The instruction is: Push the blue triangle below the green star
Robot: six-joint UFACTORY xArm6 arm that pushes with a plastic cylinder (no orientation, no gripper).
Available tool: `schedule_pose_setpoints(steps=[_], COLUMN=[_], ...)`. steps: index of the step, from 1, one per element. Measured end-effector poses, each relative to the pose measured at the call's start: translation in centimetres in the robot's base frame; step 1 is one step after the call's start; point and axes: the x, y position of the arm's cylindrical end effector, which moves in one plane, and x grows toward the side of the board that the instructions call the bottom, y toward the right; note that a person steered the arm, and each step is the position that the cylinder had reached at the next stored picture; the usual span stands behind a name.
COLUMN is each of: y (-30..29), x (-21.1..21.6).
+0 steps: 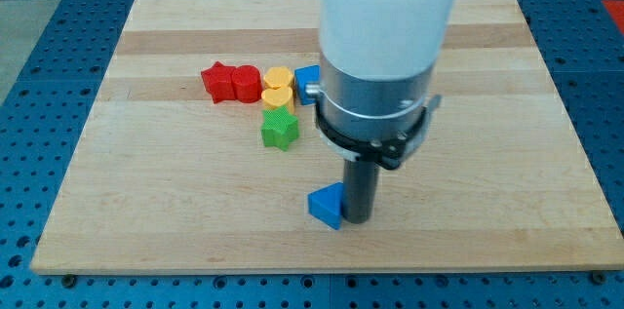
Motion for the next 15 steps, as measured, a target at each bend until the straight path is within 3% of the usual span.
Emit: schedule_pose_setpoints(steps=[2,4,6,8,10,11,12,15], y=[-4.9,0.5,-9.5,-10.4,-13.4,-12.0,-8.1,-8.1], x=[-2.9,0.0,1.9,-1.2,0.6,3.3,-1.1,-2.8])
